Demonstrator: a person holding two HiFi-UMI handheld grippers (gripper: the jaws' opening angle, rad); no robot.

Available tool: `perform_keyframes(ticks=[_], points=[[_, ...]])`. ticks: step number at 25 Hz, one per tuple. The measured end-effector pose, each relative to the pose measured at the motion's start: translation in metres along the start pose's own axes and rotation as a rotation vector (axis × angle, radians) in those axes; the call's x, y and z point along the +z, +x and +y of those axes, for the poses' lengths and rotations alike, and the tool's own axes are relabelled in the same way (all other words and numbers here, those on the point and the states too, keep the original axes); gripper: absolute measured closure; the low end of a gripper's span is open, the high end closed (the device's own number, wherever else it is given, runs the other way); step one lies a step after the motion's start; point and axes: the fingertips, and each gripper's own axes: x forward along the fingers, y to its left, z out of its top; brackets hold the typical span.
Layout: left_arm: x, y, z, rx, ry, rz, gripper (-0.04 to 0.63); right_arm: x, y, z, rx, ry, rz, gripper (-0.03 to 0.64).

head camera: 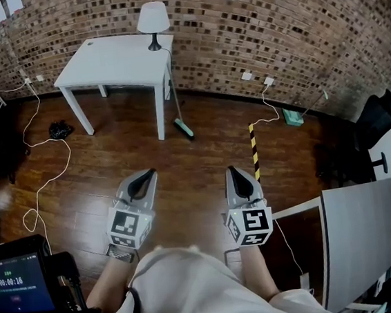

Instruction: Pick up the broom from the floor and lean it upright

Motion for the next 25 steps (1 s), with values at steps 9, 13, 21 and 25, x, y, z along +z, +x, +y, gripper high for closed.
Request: perform_keyframes(ticks=[9,13,21,25], points=[[-0.005,-0.002,0.008,0.004,-0.005,-0.005,0.595,-0.004,0.006,0.012,0.007,-0.031,0.005,0.604],[-0.006,-0.002,0.008,0.003,0.002,-0.004,0.595,-0.009,0.007,0.013,0.011,-0.026,0.009,0.604],[-0.011,-0.004,0.013,0.010,-0.009,-0.005,0.595,-0.006,0.009,0.018,0.008,-0.052,-0.002,0.604],[-0.012,-0.006,0.021,0.015,-0.007,-0.009,0.595,-0.006,0.016,0.027,0.022,-0.051,-0.005,0.604]])
